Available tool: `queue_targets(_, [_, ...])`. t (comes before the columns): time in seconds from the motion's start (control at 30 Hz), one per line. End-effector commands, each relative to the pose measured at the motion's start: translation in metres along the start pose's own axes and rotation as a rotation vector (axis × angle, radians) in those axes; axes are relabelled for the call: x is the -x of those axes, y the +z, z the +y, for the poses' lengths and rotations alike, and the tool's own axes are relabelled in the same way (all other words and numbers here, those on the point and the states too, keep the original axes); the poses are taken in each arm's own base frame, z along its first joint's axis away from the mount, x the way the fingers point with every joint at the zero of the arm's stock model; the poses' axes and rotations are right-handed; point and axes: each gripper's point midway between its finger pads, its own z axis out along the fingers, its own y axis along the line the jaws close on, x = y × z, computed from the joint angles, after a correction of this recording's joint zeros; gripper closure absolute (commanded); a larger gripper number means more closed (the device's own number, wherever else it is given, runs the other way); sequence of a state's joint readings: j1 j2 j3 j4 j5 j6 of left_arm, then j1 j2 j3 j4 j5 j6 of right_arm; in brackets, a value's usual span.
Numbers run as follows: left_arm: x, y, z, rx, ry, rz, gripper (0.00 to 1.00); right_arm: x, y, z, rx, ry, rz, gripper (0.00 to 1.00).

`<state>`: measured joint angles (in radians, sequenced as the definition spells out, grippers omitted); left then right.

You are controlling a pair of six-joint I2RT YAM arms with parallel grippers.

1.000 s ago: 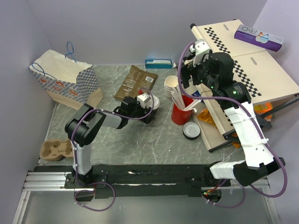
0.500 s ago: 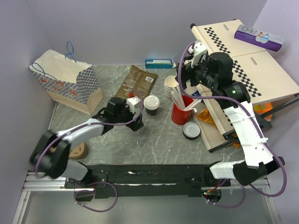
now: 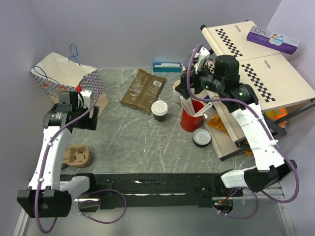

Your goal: Pack the takeout coffee

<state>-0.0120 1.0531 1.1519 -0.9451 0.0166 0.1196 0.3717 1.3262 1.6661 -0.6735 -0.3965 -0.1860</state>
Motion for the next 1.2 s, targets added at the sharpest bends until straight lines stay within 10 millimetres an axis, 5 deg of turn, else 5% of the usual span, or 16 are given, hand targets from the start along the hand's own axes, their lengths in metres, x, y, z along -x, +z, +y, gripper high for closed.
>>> queue_targets(0.0, [-0.067,-0.024,0.041,0.144,-0.022,0.297,0.14,0.011,0.008,0.025,0.118,0.038,-0.020,0.01])
queue_targets(0.13, [-0.094,-0.019,0.070,0.200,-0.082,0.340,0.18,0.006,0.013,0.048,0.192,0.004,0.019,0.01])
queue_targets(0.4, [-0.108,0.005,0.110,0.186,-0.292,0.313,0.30,0.008,0.025,0.056,0.215,-0.007,0.094,0.01])
queue_targets(0.63, [-0.122,0.019,0.118,0.128,-0.354,0.371,0.43,0.008,0.029,0.056,0.200,-0.033,0.108,0.01])
queue_targets(0.8, [-0.126,0.019,0.113,0.100,-0.342,0.381,0.37,0.004,0.027,0.052,0.170,-0.046,0.111,0.01])
queue_targets(0.93, [-0.126,0.011,0.105,0.013,-0.154,0.355,0.31,0.000,0.027,0.052,0.169,-0.043,0.119,0.01])
queue_targets(1.03, [-0.129,-0.004,0.083,-0.181,0.126,0.343,0.30,-0.003,0.028,0.054,0.181,-0.035,0.126,0.01])
queue_targets(1.17, [-0.137,-0.011,0.079,-0.349,0.521,0.337,0.29,-0.005,0.032,0.059,0.210,-0.017,0.134,0.01])
